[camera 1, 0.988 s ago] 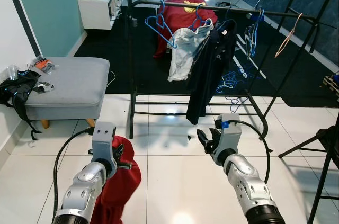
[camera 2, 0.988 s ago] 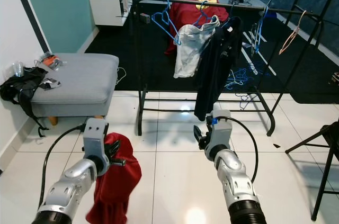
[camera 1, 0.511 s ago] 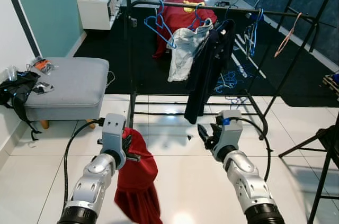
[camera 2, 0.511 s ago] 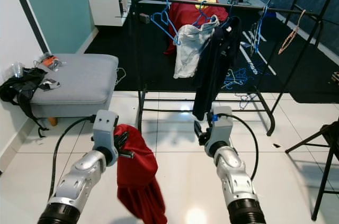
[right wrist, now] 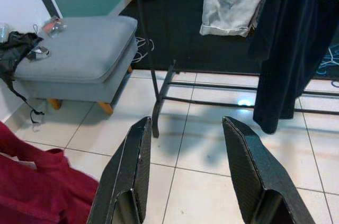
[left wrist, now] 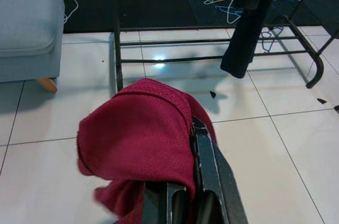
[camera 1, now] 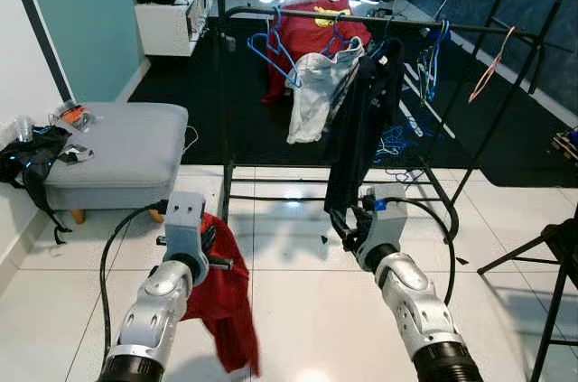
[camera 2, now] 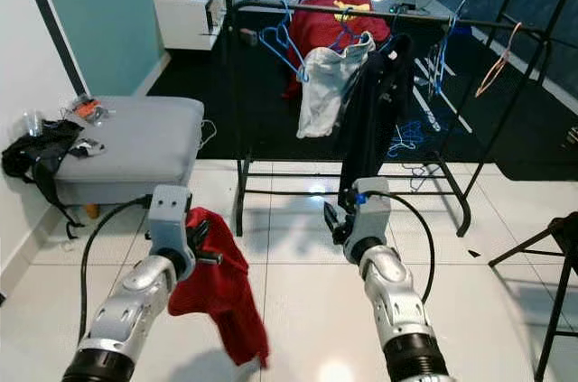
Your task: Hang hanger
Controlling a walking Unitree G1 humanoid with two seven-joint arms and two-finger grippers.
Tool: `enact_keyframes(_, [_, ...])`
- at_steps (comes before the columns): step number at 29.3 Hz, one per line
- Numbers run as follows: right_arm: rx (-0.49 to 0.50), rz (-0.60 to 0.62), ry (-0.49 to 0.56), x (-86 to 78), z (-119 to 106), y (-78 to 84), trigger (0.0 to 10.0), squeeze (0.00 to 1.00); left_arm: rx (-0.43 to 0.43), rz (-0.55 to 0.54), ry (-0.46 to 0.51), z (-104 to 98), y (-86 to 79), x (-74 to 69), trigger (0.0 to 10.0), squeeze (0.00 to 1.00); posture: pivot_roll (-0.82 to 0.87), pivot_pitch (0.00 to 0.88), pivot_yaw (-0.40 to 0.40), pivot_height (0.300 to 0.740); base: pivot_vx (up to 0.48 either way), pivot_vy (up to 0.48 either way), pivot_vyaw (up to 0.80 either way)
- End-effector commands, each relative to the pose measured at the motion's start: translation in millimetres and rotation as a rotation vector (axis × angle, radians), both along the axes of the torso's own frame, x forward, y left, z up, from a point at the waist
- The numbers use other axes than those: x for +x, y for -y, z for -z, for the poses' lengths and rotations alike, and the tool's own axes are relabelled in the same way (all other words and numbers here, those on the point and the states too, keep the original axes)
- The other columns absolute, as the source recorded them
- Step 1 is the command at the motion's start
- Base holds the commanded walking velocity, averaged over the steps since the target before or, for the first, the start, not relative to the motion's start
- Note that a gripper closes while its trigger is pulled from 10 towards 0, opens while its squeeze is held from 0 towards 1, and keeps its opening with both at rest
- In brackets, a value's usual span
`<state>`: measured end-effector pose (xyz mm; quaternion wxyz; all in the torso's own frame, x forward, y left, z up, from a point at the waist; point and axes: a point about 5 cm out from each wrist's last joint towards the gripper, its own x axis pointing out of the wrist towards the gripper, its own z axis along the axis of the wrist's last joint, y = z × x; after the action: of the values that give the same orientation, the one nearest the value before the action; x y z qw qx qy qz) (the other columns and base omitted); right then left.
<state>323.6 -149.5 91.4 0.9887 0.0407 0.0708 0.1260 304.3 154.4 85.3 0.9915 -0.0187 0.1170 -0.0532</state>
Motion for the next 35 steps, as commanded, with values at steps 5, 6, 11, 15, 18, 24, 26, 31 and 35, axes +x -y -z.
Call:
enact_keyframes(5, [-0.020, -0.014, 0.007, 1.4, 0, -0.5, 10.0, 0.00, -0.009, 0.013, 0.049, -9, 4.2, 3.3, 10.0, 0.00, -0.05, 0.000, -0.061, 0.740, 0.362, 0.000, 0.00])
enact_keyframes(6, [-0.020, -0.014, 0.007, 1.4, 0, -0.5, 10.0, 0.00, -0.009, 0.013, 0.049, -9, 4.2, 3.3, 10.0, 0.00, -0.05, 0.000, -0.061, 0.740, 0.371, 0.000, 0.00])
enact_keyframes(11, [-0.020, -0.020, 0.007, -0.1, 1, 0.1, 10.0, 0.00, -0.011, 0.014, 0.051, -9, 5.9, 4.1, 10.0, 0.00, -0.05, 0.000, -0.060, 0.740, 0.371, 0.000, 0.00])
enact_keyframes(15, [-0.020, -0.023, 0.008, -0.1, 2, 1.4, 10.0, 0.00, -0.013, 0.015, 0.052, -9, 6.2, 4.7, 10.0, 0.00, -0.05, 0.000, -0.062, 0.740, 0.371, 0.000, 0.00])
enact_keyframes(18, [-0.020, -0.027, 0.011, 1.1, 2, 1.3, 10.0, 0.00, -0.017, 0.013, 0.056, -9, 5.4, 5.5, 10.0, 0.00, -0.05, 0.000, -0.063, 0.740, 0.372, 0.000, 0.00])
enact_keyframes(24, [-0.019, -0.031, 0.018, 3.0, 1, -0.9, 10.0, 0.00, -0.019, 0.010, 0.061, -11, 3.1, 7.0, 10.0, 0.00, -0.05, 0.000, -0.064, 0.740, 0.371, 0.000, 0.00])
enact_keyframes(26, [-0.012, -0.039, 0.037, 5.2, -3, -3.5, 10.0, 0.00, -0.020, 0.007, 0.065, -12, 0.3, 8.6, 10.0, 0.00, -0.05, 0.000, -0.063, 0.740, 0.373, 0.000, 0.00])
enact_keyframes(31, [0.014, -0.042, 0.095, 9.4, -14, -3.9, 10.0, 0.00, -0.019, 0.003, 0.070, -13, -4.0, 11.4, 10.0, 0.00, -0.06, 0.000, -0.060, 0.740, 0.378, 0.000, 0.00])
enact_keyframes(35, [0.025, -0.031, 0.157, 11.3, -25, -0.4, 10.0, 0.00, -0.019, 0.004, 0.075, -15, -3.8, 13.2, 10.0, 0.00, -0.06, 0.000, -0.054, 0.740, 0.375, 0.000, 0.00])
